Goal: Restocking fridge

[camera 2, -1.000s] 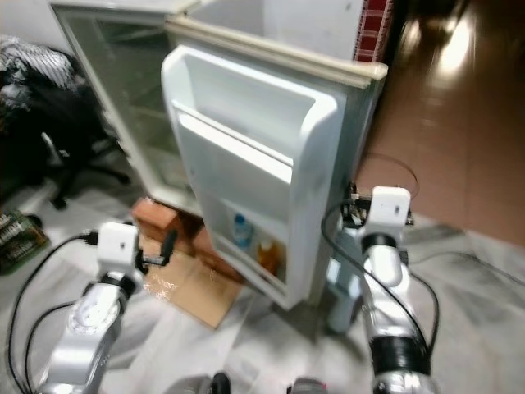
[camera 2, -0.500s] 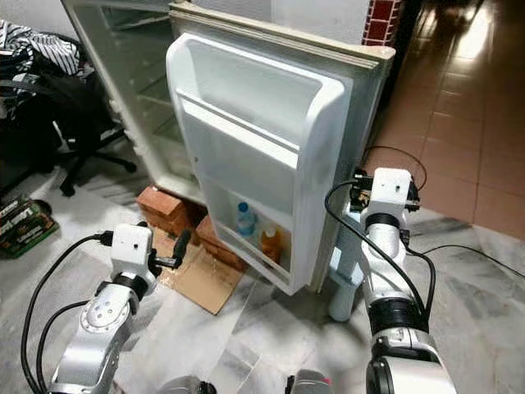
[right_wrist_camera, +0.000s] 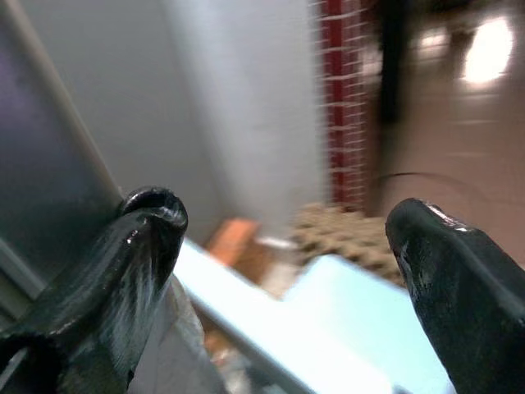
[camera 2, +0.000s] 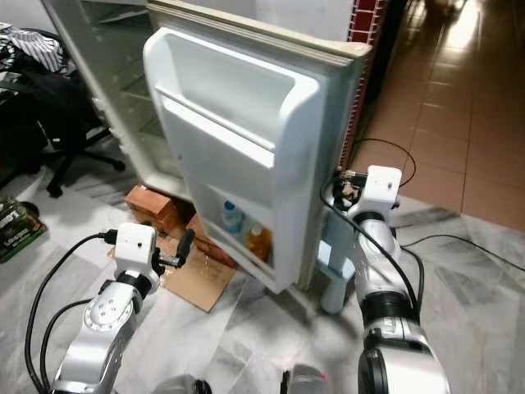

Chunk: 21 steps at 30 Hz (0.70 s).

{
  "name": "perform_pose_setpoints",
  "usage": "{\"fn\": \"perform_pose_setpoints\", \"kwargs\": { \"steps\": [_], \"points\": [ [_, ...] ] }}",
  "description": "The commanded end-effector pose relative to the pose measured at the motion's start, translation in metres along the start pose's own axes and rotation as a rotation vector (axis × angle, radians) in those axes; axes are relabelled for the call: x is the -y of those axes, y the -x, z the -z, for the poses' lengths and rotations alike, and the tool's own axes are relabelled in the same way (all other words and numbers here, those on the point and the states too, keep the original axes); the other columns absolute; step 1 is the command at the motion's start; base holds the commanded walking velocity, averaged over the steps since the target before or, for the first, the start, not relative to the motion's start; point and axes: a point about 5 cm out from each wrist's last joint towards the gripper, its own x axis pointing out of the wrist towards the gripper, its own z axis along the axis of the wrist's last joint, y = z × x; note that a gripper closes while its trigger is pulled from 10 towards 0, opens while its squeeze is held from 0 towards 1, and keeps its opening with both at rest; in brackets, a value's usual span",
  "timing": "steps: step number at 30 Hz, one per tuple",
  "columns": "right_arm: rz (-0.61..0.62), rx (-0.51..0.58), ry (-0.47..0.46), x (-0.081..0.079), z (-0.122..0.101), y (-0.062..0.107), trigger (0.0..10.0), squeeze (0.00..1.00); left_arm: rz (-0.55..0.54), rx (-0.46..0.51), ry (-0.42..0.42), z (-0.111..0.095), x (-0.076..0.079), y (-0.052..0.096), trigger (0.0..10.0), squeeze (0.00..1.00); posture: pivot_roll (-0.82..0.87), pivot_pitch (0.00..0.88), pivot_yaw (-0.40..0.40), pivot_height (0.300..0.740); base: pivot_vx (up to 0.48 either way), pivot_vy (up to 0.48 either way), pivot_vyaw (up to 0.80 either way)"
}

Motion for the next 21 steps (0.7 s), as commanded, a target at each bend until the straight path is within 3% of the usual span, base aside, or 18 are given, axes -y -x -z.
{"fn": "perform_pose_setpoints", "kwargs": {
  "steps": [1,2,6,9,11,12,13,17,19,21],
  "points": [
    [-0.237,-0.005,-0.038,-0.029,-0.004,0.003,10.0,0.0,-0.013,-0.007,-0.003,0.0,-0.003,0.0,10.0,0.0,-0.01,0.047,0.058,0.74,0.0,0.0,0.0],
    [-0.237,-0.005,-0.038,-0.029,-0.004,0.003,10.0,0.0,-0.013,-0.007,-0.003,0.0,-0.003,0.0,10.0,0.0,-0.01,0.047,0.058,0.74,0.0,0.0,0.0],
    [-0.554,-0.004,-0.149,-0.039,-0.023,0.039,10.0,0.0,0.024,-0.023,0.022,0.003,-0.004,0.0,10.0,0.0,-0.03,0.039,0.064,0.74,0.0,0.0,0.0],
    [-0.704,-0.024,-0.16,-0.045,-0.029,0.058,10.0,0.0,0.027,-0.044,0.034,0.005,-0.005,-0.002,10.0,0.0,-0.04,0.033,0.065,0.74,0.0,0.0,0.0],
    [-0.734,-0.069,-0.122,-0.038,-0.022,0.066,10.0,0.0,0.021,-0.052,0.042,0.006,-0.006,-0.003,10.0,0.0,-0.04,0.028,0.065,0.74,0.0,0.0,0.0],
    [-0.736,-0.091,-0.105,-0.034,-0.02,0.069,10.0,0.0,0.021,-0.052,0.045,0.006,-0.006,-0.003,10.0,0.0,-0.04,0.027,0.065,0.74,0.0,0.0,0.0],
    [-0.678,-0.179,0.021,-0.015,-0.005,0.071,10.0,0.0,0.018,-0.045,0.036,0.005,-0.006,-0.004,10.0,0.0,-0.04,0.024,0.064,0.74,0.0,0.0,0.0],
    [-0.516,-0.33,0.237,0.019,0.012,0.066,10.0,0.0,0.005,-0.044,0.039,0.004,-0.006,-0.004,10.0,0.0,-0.04,0.022,0.066,0.74,0.0,0.0,0.0],
    [-0.397,-0.339,0.306,0.03,0.009,0.055,10.0,0.0,0.003,-0.043,0.039,0.004,-0.007,-0.004,10.0,0.0,-0.04,0.021,0.065,0.74,0.0,0.0,0.0],
    [-0.331,-0.265,0.292,0.025,-0.003,0.044,10.0,0.0,-0.003,-0.047,0.037,0.004,-0.008,-0.004,10.0,0.0,-0.04,0.02,0.065,0.74,0.0,0.0,0.0]
  ]
}}
